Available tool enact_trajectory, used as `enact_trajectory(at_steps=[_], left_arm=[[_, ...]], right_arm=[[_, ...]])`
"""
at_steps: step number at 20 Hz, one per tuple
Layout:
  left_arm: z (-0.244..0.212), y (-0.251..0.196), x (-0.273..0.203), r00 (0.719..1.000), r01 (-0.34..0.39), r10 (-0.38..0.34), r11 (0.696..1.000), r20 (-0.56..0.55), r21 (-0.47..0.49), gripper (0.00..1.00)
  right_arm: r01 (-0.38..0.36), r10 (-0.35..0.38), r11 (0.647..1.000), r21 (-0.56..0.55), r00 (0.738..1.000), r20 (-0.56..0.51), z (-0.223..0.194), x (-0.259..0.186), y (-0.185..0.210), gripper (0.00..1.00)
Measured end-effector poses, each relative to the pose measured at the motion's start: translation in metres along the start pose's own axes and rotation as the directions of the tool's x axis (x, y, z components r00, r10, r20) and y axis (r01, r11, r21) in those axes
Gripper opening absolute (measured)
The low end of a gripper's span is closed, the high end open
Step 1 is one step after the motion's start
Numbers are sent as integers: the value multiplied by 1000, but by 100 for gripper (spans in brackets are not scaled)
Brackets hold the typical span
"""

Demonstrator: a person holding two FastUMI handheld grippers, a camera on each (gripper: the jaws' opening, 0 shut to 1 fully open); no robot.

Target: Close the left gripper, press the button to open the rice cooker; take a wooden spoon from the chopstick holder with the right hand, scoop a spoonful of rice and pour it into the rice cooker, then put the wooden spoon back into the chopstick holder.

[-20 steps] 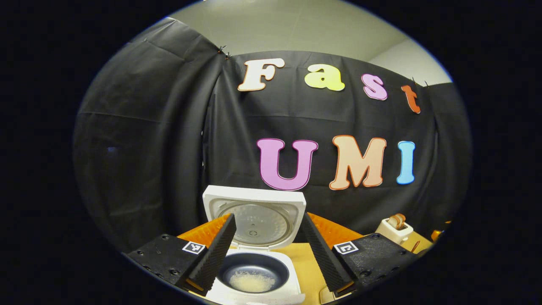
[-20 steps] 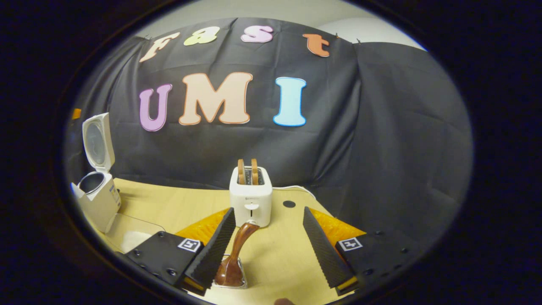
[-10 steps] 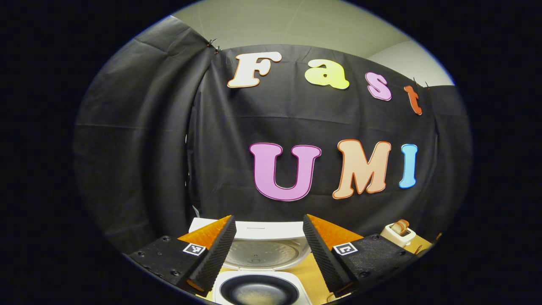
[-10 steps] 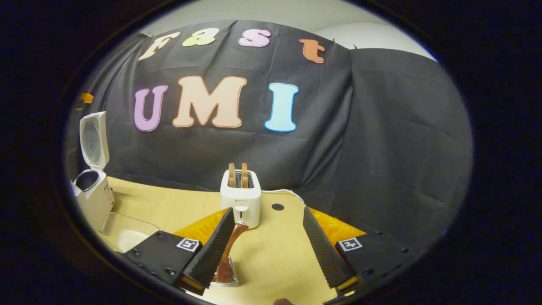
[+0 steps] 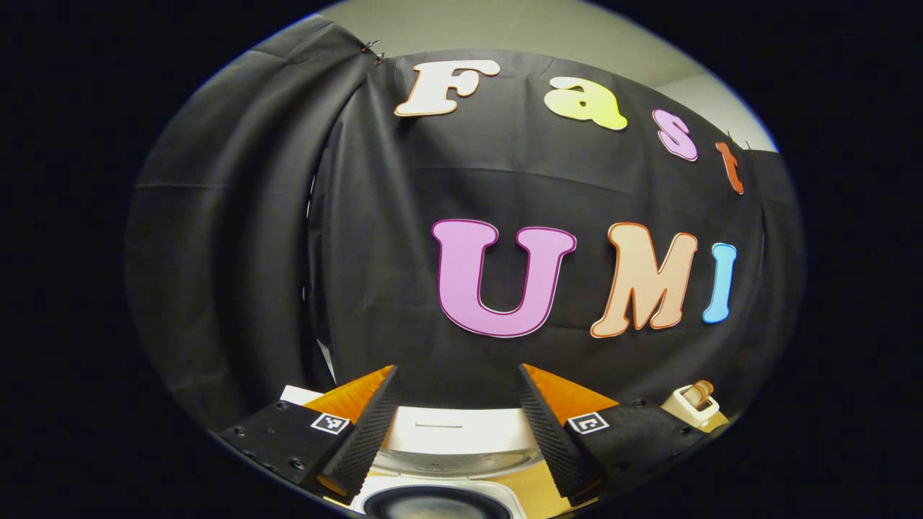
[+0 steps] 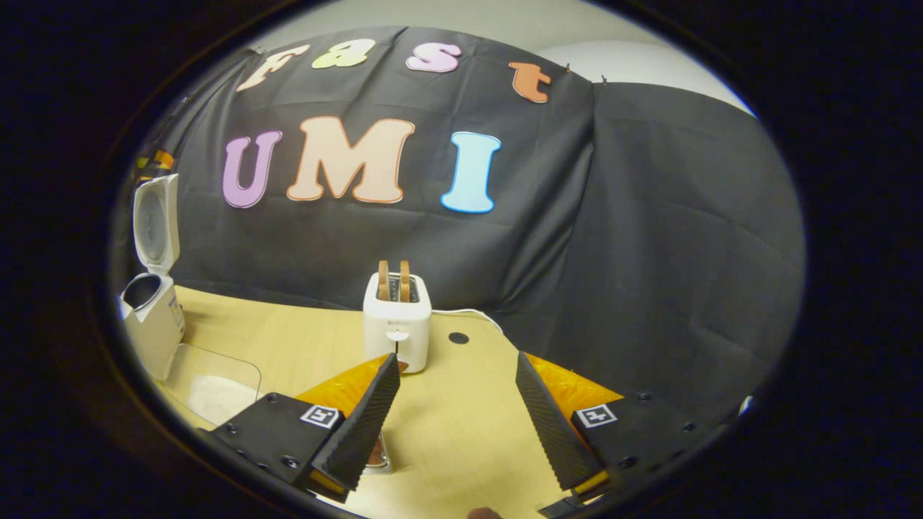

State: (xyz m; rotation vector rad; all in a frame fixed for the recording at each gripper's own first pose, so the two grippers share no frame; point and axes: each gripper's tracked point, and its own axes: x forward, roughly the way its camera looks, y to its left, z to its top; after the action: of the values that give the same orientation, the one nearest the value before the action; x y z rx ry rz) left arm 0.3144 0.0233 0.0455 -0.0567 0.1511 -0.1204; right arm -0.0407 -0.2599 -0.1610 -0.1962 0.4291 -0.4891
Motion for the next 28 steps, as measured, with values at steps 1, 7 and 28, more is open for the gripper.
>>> enact_trajectory(at_steps=[1, 7, 28], left_arm=[[-4, 1, 0, 1000, -8, 8, 1000, -16, 19, 93], [-7, -5, -17, 999, 11, -10, 1000, -32, 13, 95], [-69, -8, -129, 995, 5, -4, 1000, -103, 11, 92]], right_arm=[[3, -3, 1000, 3, 1000, -2, 0, 0, -2, 99], [-19, 19, 1000, 11, 1000, 25, 15, 2, 9, 100], [-300, 299, 951, 74, 954, 33, 46, 2, 130, 100]])
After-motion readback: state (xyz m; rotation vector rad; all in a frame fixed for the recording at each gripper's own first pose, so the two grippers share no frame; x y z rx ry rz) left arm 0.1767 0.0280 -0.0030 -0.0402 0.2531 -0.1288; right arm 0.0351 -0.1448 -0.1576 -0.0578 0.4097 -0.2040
